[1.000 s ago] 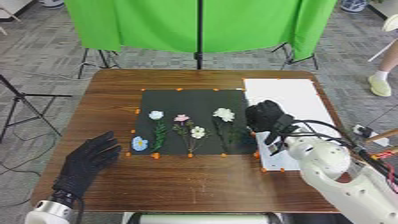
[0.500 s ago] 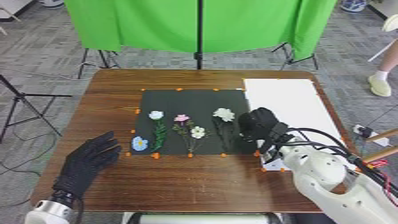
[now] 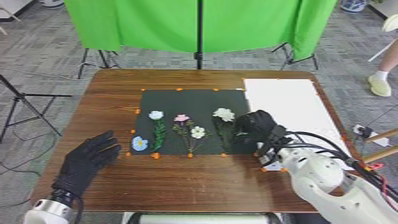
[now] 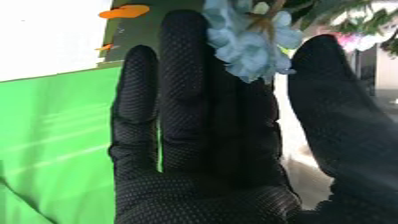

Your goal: Arrange flowers

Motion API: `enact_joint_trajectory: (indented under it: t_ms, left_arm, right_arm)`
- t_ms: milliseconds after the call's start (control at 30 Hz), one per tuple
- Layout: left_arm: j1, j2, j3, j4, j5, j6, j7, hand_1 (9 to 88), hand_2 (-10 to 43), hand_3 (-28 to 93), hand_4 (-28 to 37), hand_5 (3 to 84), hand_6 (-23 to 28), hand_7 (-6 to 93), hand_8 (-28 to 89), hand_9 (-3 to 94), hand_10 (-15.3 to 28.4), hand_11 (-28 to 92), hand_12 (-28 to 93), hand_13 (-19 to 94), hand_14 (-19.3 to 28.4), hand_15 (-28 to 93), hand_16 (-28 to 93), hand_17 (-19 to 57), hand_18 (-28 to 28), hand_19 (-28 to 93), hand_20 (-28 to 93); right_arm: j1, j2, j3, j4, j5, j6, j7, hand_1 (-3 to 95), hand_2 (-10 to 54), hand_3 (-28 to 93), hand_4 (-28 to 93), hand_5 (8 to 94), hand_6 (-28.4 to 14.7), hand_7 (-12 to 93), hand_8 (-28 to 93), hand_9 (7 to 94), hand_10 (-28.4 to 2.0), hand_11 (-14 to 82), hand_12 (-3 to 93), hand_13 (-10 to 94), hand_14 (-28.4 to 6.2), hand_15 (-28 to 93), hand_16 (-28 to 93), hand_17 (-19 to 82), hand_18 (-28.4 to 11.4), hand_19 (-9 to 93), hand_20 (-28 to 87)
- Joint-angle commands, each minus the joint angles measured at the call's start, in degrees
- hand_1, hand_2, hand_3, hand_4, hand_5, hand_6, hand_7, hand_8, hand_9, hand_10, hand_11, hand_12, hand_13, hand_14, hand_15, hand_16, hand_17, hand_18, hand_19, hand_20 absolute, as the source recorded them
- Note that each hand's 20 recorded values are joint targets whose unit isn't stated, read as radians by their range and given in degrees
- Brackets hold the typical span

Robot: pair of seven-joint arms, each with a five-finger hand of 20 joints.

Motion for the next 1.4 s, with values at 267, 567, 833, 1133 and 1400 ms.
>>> enact_joint_trajectory:
  t_ms: [267, 567, 833, 1133, 1400]
  left_arm:
    - [0.6, 0.64, -0.52, -0.13, 0.86, 0.04, -0.13, 24.3, 1.9, 70, -26.2, 37.3, 4.8, 18.5, -8, 31.9, 12.8, 24, 17, 24, 15.7, 36, 0, -8.8, 20.7, 49, 8]
    - [-2.1, 0.98, 1.68, 0.01, 4.56, 4.92, 0.68, 24.6, 1.9, 70, -26.1, 36.9, 4.8, 18.4, -8, 30.8, 12.4, 23, 17, 24, 15.5, 36, -1, -8.8, 20.7, 49, 8]
    - [-7.5, 1.05, 7.09, 1.49, 14.26, 10.83, 0.66, 25.7, 1.8, 69, -25.8, 33.3, 4.1, 19.1, -8, 26.2, 11.4, 23, 18, 21, 13.9, 34, 0, -8.9, 20.4, 49, 8]
    - [-11.0, 1.54, 6.76, 2.38, 30.53, 5.25, -9.49, 26.0, 2.1, 69, -25.3, 32.6, 4.0, 20.1, -9, 25.4, 11.1, 22, 18, 20, 13.6, 33, 1, -9.4, 20.2, 48, 8]
    - [-12.4, 1.91, 6.88, 1.86, 43.07, -0.63, -16.54, 26.1, 2.3, 69, -25.0, 33.1, 3.9, 20.3, -9, 26.1, 11.1, 22, 18, 21, 13.8, 34, 1, -9.5, 20.2, 48, 8]
  right_arm:
    - [-7.7, -2.7, 12.3, -6.6, 20.4, -1.6, -5.6, 22.2, -9.5, 81, -28, 45.9, -2.1, 38, -20, 49.6, -10.8, 34.3, 21.0, 65, -6.7, 45, 18, 23, -17.1, 67, 37]
    - [-16.5, -6.8, 29.2, -7.4, 46.7, -9.5, -2.2, 18.6, -3.1, 84, -28, 36.9, -1.6, 27, -17, 39.3, -11.3, 19.4, 20.7, 35, -9.5, 31, 18, 11, -19.8, 50, 27]
    - [-21.1, -10.0, 36.2, -6.6, 70.3, -11.8, -3.5, 16.1, -3.4, 83, -28, 30.6, -1.5, 17, -12, 32.1, -11.2, 7.9, 21.6, 25, -11.1, 10, 28, 3, -20.6, 42, 20]
    - [-24.5, -13.6, 38.5, -7.2, 73.4, -13.1, -0.9, 16.2, -3.9, 82, -27, 30.5, -1.6, 16, -11, 32.0, -10.9, 6.6, 22.3, 26, -11.1, 5, 34, 2, -20.6, 42, 20]
    - [-25.5, -14.1, 39.3, -7.4, 72.1, -12.9, -0.7, 16.5, -3.8, 82, -27, 30.7, -1.8, 16, -11, 32.0, -11.1, 6.6, 22.4, 26, -11.2, 5, 34, 2, -20.7, 42, 21]
